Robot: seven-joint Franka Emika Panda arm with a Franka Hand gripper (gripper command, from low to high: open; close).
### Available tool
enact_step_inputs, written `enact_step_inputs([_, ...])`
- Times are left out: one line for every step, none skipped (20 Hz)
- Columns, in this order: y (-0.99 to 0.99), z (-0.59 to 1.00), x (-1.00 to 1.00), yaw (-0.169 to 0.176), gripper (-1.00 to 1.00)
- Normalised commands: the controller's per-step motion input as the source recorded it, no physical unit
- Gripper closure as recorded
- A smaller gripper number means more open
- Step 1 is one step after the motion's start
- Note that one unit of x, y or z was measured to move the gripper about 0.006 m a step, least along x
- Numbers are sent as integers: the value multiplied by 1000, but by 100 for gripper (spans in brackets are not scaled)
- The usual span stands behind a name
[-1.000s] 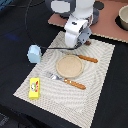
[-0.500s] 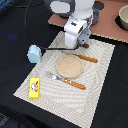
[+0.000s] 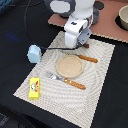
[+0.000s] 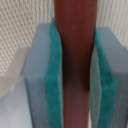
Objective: Interact with the objects in diverse but meaningful ways.
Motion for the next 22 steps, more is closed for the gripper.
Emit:
enact_step_inputs([-486,1000,0,-25,100])
enact_step_inputs([-546,966,0,-24,100])
enact_step_inputs([-600,906,0,-21,100])
enact_step_inputs([-680,817,0,-16,100])
enact_step_inputs([-737,720,0,-18,100])
enact_step_inputs([-860,586,0,-30,100])
enact_step_inputs([-963,471,0,-39,100])
enact_step_inputs([-991,434,0,-33,100])
enact_step_inputs([-1000,369,0,-28,100])
enact_step_inputs([-1000,323,0,-25,100])
enact_step_inputs([-1000,289,0,-23,100])
enact_step_inputs([-1000,243,0,-21,100])
enact_step_inputs([-1000,194,0,-19,100])
enact_step_inputs([-1000,123,0,-17,100])
enact_step_inputs([-1000,54,0,-14,100])
enact_step_inputs([-1000,0,0,-21,100])
enact_step_inputs([-1000,0,0,-21,100])
enact_step_inputs([-1000,0,0,-12,100])
enact_step_inputs([-1000,0,11,-5,100])
enact_step_inputs([-1000,0,11,-2,100])
enact_step_inputs([-1000,0,6,-2,100])
enact_step_inputs([-1000,0,0,-3,100])
